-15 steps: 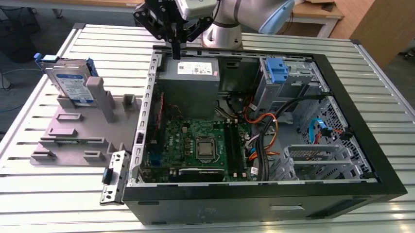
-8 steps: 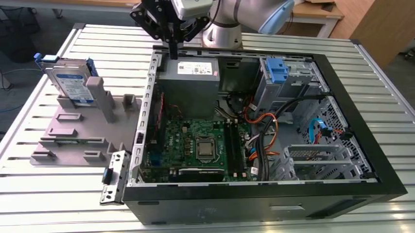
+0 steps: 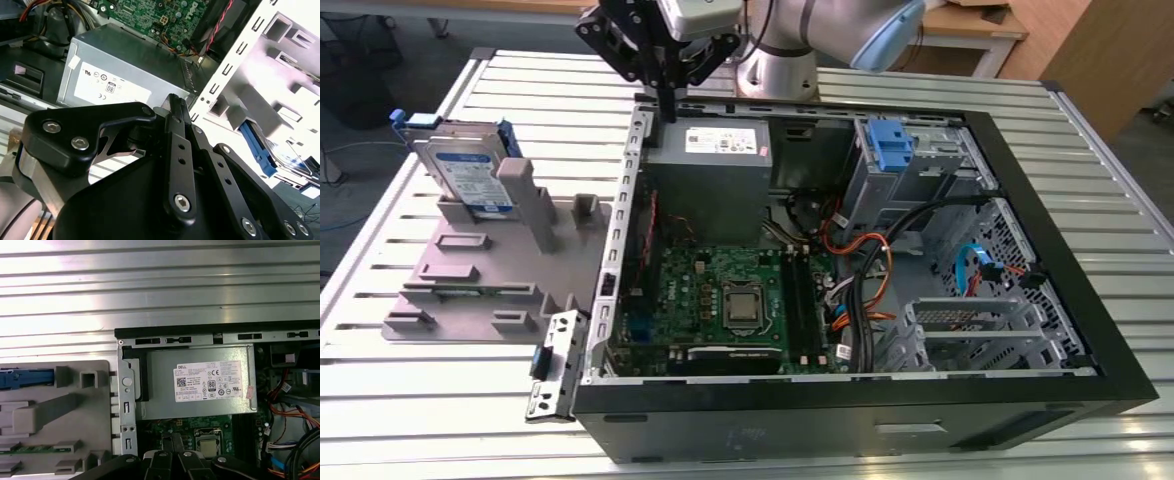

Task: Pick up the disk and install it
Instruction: 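Reach for the disk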

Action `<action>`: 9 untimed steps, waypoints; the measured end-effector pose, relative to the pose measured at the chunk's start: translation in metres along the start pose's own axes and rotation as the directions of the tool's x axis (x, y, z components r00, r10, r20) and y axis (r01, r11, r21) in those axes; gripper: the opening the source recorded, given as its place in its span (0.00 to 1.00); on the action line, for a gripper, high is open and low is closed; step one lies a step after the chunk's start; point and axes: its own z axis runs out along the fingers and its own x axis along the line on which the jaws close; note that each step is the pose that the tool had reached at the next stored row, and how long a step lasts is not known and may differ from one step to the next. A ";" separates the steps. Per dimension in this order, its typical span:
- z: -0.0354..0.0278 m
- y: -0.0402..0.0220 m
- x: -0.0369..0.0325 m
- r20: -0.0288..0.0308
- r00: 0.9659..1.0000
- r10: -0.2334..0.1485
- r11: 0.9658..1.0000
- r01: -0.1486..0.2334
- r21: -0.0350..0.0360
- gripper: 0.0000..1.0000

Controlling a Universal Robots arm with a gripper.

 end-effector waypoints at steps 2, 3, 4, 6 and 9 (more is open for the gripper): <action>-0.0001 -0.0001 0.0008 0.000 1.000 0.000 1.000 0.000 0.000 0.11; 0.0000 -0.0001 0.0013 0.000 1.000 0.000 1.000 0.000 0.000 0.11; 0.0000 -0.0002 0.0018 0.000 1.000 0.000 1.000 0.000 0.000 0.11; 0.0000 -0.0003 0.0032 0.000 1.000 0.000 1.000 0.000 0.000 0.11; 0.0000 -0.0006 0.0078 0.000 1.000 0.000 1.000 0.000 0.000 0.11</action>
